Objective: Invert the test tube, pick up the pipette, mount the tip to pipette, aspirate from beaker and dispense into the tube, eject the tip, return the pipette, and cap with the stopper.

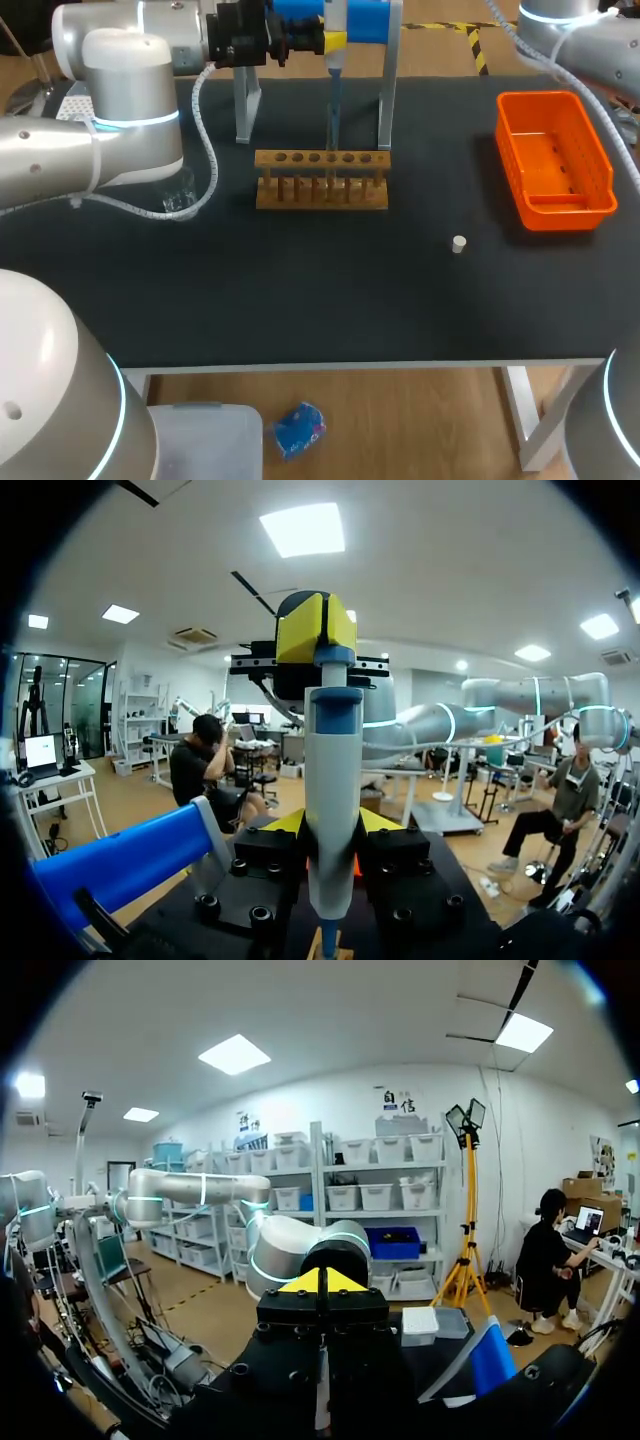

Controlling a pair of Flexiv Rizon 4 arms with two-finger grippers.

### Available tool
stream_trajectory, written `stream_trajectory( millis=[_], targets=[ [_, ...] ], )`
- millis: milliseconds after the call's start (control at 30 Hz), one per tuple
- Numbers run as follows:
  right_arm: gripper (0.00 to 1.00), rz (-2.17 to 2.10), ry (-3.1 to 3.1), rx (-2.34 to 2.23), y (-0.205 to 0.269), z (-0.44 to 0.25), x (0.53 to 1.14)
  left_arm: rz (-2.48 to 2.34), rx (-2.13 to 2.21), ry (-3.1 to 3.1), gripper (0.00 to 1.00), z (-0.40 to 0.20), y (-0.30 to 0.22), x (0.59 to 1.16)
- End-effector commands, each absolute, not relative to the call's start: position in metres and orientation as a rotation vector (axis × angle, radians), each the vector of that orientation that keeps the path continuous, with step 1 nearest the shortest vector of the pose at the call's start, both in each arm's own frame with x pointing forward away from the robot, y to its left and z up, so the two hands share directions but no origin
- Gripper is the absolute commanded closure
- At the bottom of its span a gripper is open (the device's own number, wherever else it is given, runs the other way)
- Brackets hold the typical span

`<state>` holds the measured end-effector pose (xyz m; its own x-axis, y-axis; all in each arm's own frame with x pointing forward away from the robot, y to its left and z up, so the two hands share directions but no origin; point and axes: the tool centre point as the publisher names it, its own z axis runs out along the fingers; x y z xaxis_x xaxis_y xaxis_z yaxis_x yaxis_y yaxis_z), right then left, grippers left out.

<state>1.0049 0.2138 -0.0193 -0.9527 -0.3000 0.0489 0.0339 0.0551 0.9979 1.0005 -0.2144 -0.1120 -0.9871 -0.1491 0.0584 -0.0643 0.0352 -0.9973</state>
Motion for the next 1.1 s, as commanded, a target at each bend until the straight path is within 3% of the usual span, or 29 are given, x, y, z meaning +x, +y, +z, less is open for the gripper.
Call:
stream_trajectory(
  millis=[33, 433, 467, 533, 1100],
  targets=[
    [1.00, -1.979, -2.102, 0.284, 0.213, -0.016, 1.005, -2.126, -0.231, 2.215, 1.00, -0.109, -0.215, 1.000],
    [1.00, -1.963, -2.158, 0.318, 0.207, 0.003, 1.005, -2.126, -0.231, 2.215, 1.00, -0.109, -0.215, 1.000],
    [0.80, -1.952, -2.169, 0.317, 0.205, 0.003, 1.005, -2.126, -0.231, 2.215, 1.00, -0.109, -0.215, 1.000],
    [0.00, -1.939, -2.195, 0.302, 0.199, 0.004, 1.005, -2.126, -0.231, 2.215, 1.00, -0.109, -0.215, 1.000],
    [0.00, -1.580, -2.601, 0.244, 0.123, -0.014, 0.983, -2.126, -0.231, 2.215, 1.00, -0.109, -0.215, 1.000]
  ],
)
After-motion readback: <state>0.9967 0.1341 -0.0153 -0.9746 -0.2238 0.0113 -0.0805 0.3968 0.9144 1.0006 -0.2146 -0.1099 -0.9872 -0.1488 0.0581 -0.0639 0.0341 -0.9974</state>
